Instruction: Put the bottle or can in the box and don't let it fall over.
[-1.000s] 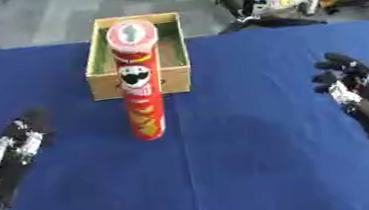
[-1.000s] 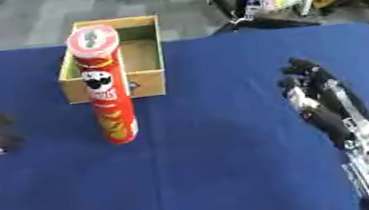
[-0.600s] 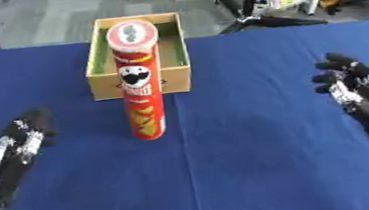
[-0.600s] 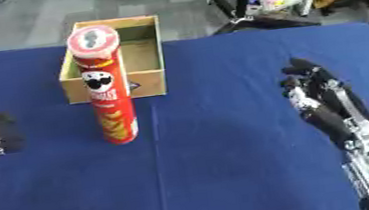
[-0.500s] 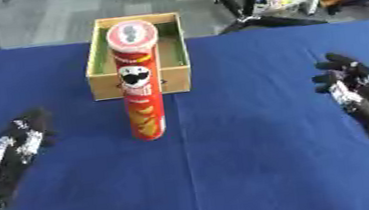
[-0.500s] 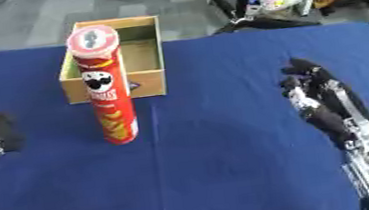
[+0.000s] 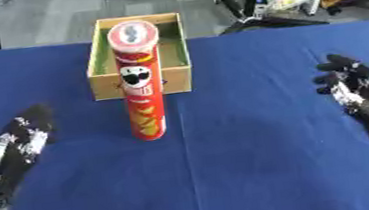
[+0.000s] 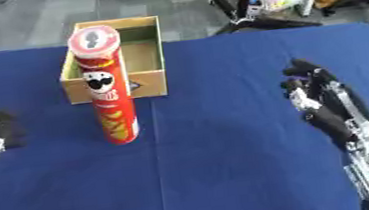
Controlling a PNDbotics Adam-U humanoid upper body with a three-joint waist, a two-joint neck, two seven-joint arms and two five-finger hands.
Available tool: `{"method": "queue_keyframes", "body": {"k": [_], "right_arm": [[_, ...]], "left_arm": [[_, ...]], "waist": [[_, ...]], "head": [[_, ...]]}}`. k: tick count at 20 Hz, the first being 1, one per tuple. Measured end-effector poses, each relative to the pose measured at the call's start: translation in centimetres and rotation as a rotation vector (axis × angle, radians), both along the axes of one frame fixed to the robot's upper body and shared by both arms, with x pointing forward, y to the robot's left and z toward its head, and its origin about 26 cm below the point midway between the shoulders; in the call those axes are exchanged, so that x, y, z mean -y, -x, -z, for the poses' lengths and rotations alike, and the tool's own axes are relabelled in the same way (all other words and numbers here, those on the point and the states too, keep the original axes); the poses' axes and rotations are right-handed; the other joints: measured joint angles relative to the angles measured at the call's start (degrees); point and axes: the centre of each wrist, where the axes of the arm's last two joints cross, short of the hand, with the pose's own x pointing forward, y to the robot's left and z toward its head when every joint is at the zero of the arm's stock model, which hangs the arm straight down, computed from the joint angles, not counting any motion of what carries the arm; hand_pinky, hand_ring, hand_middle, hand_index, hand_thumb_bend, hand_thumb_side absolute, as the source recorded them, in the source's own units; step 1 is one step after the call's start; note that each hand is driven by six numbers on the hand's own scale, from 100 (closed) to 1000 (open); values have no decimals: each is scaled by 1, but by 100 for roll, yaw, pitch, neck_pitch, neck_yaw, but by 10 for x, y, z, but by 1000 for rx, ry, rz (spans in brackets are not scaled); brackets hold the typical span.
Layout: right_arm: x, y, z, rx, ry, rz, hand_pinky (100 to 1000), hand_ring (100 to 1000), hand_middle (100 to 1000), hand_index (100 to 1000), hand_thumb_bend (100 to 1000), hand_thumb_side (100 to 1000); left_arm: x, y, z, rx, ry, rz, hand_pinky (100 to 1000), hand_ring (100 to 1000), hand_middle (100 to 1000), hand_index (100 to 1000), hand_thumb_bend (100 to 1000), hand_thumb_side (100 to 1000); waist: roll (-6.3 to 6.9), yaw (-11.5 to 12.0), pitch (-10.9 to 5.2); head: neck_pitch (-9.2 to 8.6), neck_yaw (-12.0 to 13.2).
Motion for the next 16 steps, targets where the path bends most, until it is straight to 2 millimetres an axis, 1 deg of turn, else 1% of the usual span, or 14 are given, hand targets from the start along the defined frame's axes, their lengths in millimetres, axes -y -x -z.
{"method": "queue_keyframes", "body": {"k": [1, 2, 3, 4, 5, 9, 12, 13, 15, 16], "right_arm": [[0, 0, 0, 0, 0, 0, 737, 765, 791, 905, 100, 447], [0, 0, 0, 0, 0, 0, 737, 765, 790, 906, 100, 447], [0, 0, 0, 0, 0, 0, 737, 765, 790, 906, 100, 447], [0, 0, 0, 0, 0, 0, 737, 765, 789, 906, 100, 448], [0, 0, 0, -1, 0, 0, 737, 765, 789, 906, 100, 448], [0, 0, 0, -1, -1, 0, 736, 765, 788, 906, 100, 449], [0, 0, 0, -1, -1, -1, 736, 765, 788, 906, 100, 451], [0, 0, 0, -1, 0, -3, 736, 765, 788, 906, 100, 451], [0, 0, 0, -3, -1, -5, 736, 765, 787, 906, 100, 452], [0, 0, 0, -4, -2, -6, 736, 765, 787, 906, 100, 453]], "left_arm": [[-1, -1, -4, 12, -27, 9, 717, 769, 830, 942, 684, 566], [-2, -2, -8, 24, -55, 15, 724, 787, 855, 969, 802, 564], [-2, -4, -13, 38, -90, 17, 728, 794, 865, 977, 865, 578], [-2, -6, -17, 50, -126, 17, 728, 800, 876, 985, 969, 596], [-1, -8, -22, 63, -162, 17, 726, 801, 880, 987, 1000, 604], [8, -18, -30, 93, -250, 1, 717, 791, 871, 983, 991, 587], [19, -29, -30, 99, -271, 0, 691, 763, 843, 972, 889, 569], [23, -33, -29, 97, -271, 2, 680, 748, 827, 965, 841, 561], [32, -42, -27, 93, -254, 14, 670, 732, 808, 955, 779, 547], [37, -45, -25, 87, -239, 24, 666, 727, 803, 952, 764, 544]], "waist": [[0, -1, 0], [0, -3, 0], [0, -5, 0], [0, -7, 0], [0, -11, 0], [-2, -24, 0], [-3, -38, 0], [-5, -45, 0], [-11, -67, 0], [-13, -69, 0]], "head": [[-1, 0], [-1, 1], [-1, 2], [-1, 2], [-1, 4], [-1, 31], [-2, 49], [-2, 51], [-3, 61], [-3, 69]]}}
